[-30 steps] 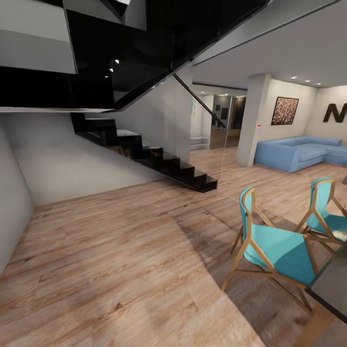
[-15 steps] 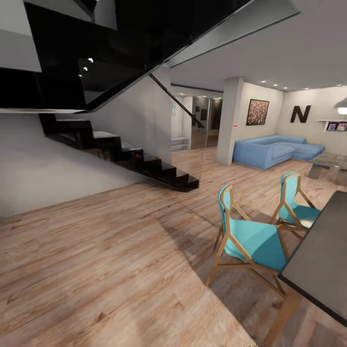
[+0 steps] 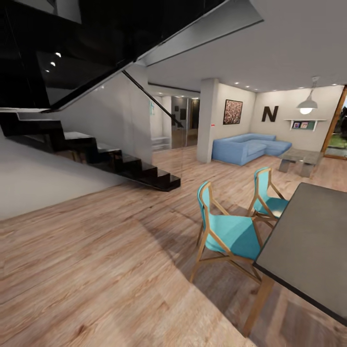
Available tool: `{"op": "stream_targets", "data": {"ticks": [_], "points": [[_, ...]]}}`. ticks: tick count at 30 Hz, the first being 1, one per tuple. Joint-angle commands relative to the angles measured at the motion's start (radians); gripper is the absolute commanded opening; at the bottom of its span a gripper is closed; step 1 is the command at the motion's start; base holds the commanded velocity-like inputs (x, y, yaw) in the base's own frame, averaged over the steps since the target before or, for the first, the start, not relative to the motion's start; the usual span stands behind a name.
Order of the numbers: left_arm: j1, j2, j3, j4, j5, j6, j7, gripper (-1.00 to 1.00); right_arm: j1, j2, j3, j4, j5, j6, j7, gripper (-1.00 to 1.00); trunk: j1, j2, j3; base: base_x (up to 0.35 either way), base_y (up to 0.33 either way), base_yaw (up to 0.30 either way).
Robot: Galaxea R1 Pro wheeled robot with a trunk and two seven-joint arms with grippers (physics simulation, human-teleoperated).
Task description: In the kitchen, take the Vidalia onion out of the sink, dice it on the chopping board with the paring knife, put the diced onion into the bowl on the countertop, then place both the paring knife and the chopping board into the sink.
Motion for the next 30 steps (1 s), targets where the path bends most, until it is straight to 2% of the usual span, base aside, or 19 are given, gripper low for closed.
{"op": "stream_targets", "data": {"ticks": [1,30], "points": [[0.0,0.0,0.001,0.0,0.0,-0.003,0.0,1.0,0.0,0.0,0.0,0.0,-0.002,-0.002,0.0,1.0,0.0,-0.001,-0.001,0.0,0.0,-0.278],[0.0,0.0,0.001,0.001,0.0,-0.003,0.0,1.0,0.0,-0.001,-0.001,0.017,-0.001,-0.002,0.0,1.0,0.0,-0.001,-0.016,0.0,0.0,-0.278]]}}
